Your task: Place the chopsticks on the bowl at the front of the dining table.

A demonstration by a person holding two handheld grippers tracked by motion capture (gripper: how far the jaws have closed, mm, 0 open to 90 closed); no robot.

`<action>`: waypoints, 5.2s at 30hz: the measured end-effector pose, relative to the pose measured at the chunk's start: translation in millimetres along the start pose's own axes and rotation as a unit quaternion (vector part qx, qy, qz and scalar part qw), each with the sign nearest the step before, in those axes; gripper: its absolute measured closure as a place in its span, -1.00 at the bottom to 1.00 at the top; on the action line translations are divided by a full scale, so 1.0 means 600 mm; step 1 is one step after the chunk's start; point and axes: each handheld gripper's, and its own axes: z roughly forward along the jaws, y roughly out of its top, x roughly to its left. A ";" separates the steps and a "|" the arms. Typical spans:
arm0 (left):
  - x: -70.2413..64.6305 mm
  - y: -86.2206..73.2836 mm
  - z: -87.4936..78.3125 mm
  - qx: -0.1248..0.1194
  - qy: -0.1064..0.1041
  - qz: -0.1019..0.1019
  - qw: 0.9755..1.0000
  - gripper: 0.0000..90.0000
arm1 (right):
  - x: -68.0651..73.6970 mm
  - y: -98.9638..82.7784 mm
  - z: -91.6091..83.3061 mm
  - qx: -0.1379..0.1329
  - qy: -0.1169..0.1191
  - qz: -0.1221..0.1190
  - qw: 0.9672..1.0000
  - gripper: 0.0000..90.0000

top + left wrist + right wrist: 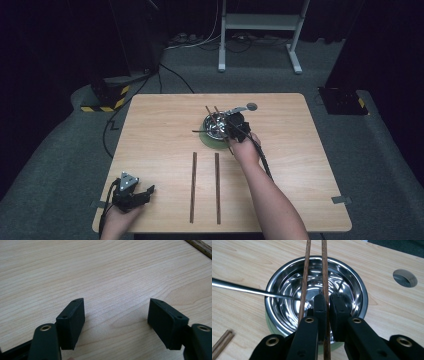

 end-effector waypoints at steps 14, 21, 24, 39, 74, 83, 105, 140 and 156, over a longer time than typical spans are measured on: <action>0.000 0.000 0.000 -0.002 -0.002 -0.003 1.000 -0.33 | 0.009 0.028 0.040 0.010 -0.007 -0.001 1.000 0.87; 0.000 0.000 0.000 0.000 -0.001 -0.002 1.000 -0.33 | 0.009 0.029 0.054 0.017 -0.006 0.000 1.000 0.86; 0.000 0.000 0.000 -0.001 -0.001 -0.002 1.000 -0.33 | 0.008 0.028 0.058 0.018 -0.005 0.003 1.000 0.86; 0.001 0.000 -0.001 0.002 -0.001 0.001 1.000 -0.33 | 0.006 0.033 0.047 0.007 0.003 0.009 1.000 0.69; -0.060 0.056 0.009 0.034 -0.004 -0.016 0.999 -0.20 | -0.077 -0.184 -0.080 -0.104 0.041 0.005 0.994 0.45; -0.115 0.152 0.025 0.007 -0.070 -0.029 0.997 -0.27 | -0.081 -0.195 -0.089 -0.120 0.062 0.014 0.991 0.42; -0.135 0.226 0.103 -0.024 -0.062 -0.021 0.998 0.25 | -0.074 -0.203 -0.096 -0.129 0.051 0.006 0.990 0.30; -0.270 0.282 0.238 -0.052 -0.060 0.012 0.997 0.86 | -0.052 -0.206 -0.078 -0.124 0.082 -0.019 0.989 0.96; -0.273 0.278 0.247 -0.054 -0.066 0.013 0.996 0.81 | -0.041 -0.206 -0.077 -0.120 0.105 -0.031 0.987 0.94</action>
